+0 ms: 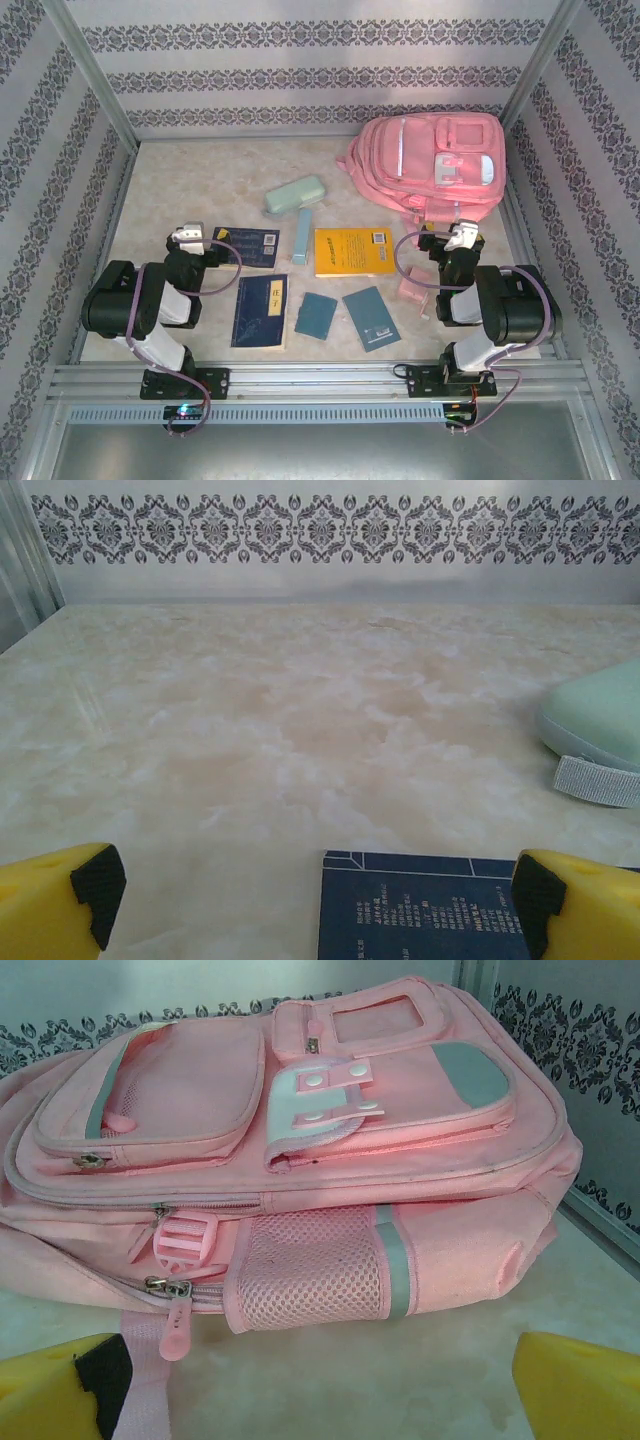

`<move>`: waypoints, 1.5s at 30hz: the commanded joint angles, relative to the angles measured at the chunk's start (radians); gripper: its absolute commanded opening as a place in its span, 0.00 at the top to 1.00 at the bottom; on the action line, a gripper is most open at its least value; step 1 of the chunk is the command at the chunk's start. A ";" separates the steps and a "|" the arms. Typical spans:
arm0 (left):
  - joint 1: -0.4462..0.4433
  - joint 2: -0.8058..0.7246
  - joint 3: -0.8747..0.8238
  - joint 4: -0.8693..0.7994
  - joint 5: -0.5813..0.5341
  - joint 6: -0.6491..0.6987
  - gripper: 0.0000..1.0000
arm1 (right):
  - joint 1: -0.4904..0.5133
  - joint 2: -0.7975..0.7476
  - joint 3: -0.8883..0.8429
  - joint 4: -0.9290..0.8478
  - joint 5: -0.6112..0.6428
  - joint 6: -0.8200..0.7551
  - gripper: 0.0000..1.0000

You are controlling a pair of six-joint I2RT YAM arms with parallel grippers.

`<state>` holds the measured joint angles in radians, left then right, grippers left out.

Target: Pack the student bag

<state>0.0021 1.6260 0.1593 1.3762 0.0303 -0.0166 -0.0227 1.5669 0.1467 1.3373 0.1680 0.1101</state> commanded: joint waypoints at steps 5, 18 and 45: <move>0.007 0.004 -0.011 0.050 0.126 0.058 0.00 | -0.005 0.007 0.005 0.047 -0.014 0.023 0.02; 0.003 0.004 -0.012 0.050 0.188 0.090 0.00 | -0.004 0.007 0.003 0.047 -0.015 0.023 0.02; 0.006 0.011 0.000 0.050 0.014 0.022 0.00 | 0.023 -0.025 0.057 -0.080 -0.233 -0.087 0.02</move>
<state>0.0021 1.6264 0.1589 1.3773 0.1005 0.0376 -0.0086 1.5452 0.2432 1.1759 0.0044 0.0517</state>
